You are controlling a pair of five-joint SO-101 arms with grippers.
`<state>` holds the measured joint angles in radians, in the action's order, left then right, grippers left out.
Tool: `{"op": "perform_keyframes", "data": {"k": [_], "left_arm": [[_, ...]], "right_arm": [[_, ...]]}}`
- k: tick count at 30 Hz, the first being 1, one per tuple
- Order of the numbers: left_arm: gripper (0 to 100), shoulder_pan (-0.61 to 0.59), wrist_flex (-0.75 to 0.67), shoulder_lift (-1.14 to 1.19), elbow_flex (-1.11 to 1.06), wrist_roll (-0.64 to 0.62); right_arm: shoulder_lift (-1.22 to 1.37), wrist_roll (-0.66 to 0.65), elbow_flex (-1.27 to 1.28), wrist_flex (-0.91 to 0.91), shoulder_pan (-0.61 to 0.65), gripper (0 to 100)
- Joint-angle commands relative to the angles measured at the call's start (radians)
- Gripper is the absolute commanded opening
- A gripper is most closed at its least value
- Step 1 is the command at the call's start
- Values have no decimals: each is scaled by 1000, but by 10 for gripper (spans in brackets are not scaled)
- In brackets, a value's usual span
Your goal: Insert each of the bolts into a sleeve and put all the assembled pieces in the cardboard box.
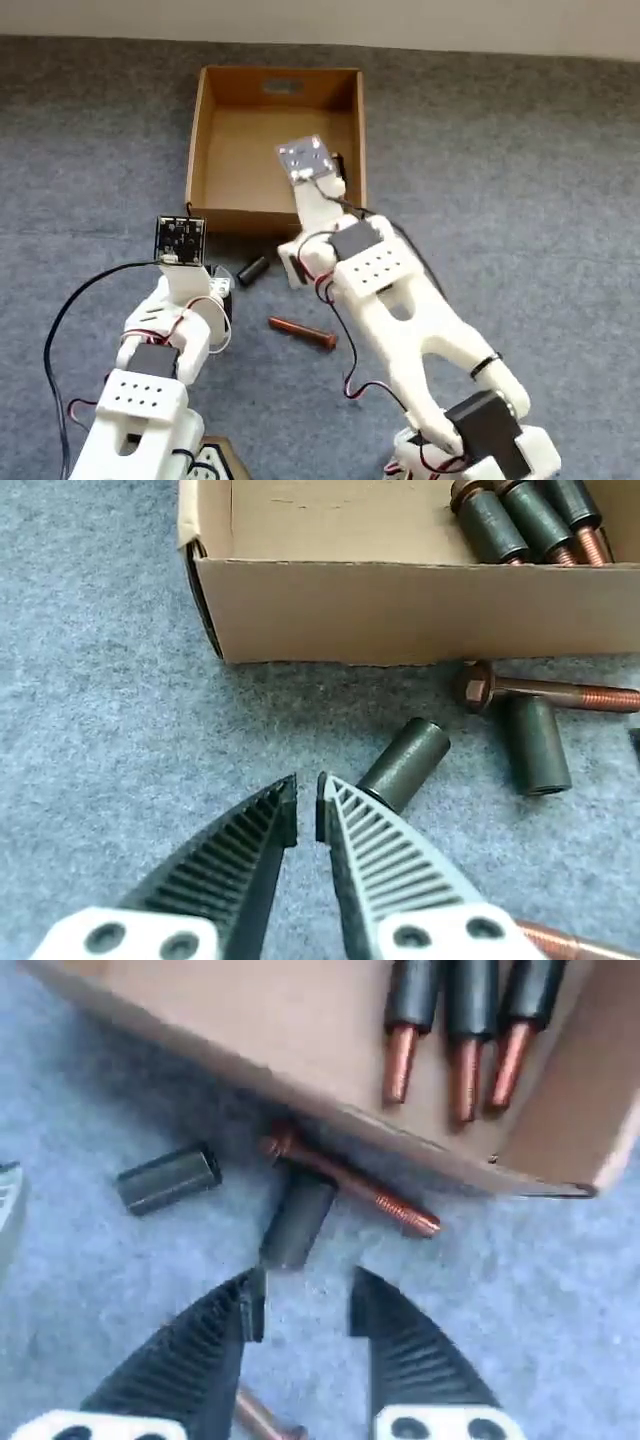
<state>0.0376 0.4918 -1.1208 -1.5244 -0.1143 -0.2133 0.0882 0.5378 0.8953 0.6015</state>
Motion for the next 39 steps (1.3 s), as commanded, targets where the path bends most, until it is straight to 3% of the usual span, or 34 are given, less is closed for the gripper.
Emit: {"op": "perform_keyframes", "data": {"k": [1,7,18,21,27,33,39], "left_arm": [[75,7,-20,-19,4,9],[75,7,-20,-19,4,9],[75,7,-20,-19,4,9],[75,7,-20,-19,4,9],[75,7,-20,-19,5,9],[75,7,-20,-19,5,9],[75,7,-20,-19,5,9]], "right_arm": [[-4,-9,10,-65,18,170],[193,110,-104,-77,33,142],[446,115,-262,-71,30,137],[437,114,-252,-71,24,12],[237,107,-180,-10,-41,7],[-19,-74,21,62,-130,6],[-38,-193,206,59,-229,11]]}}
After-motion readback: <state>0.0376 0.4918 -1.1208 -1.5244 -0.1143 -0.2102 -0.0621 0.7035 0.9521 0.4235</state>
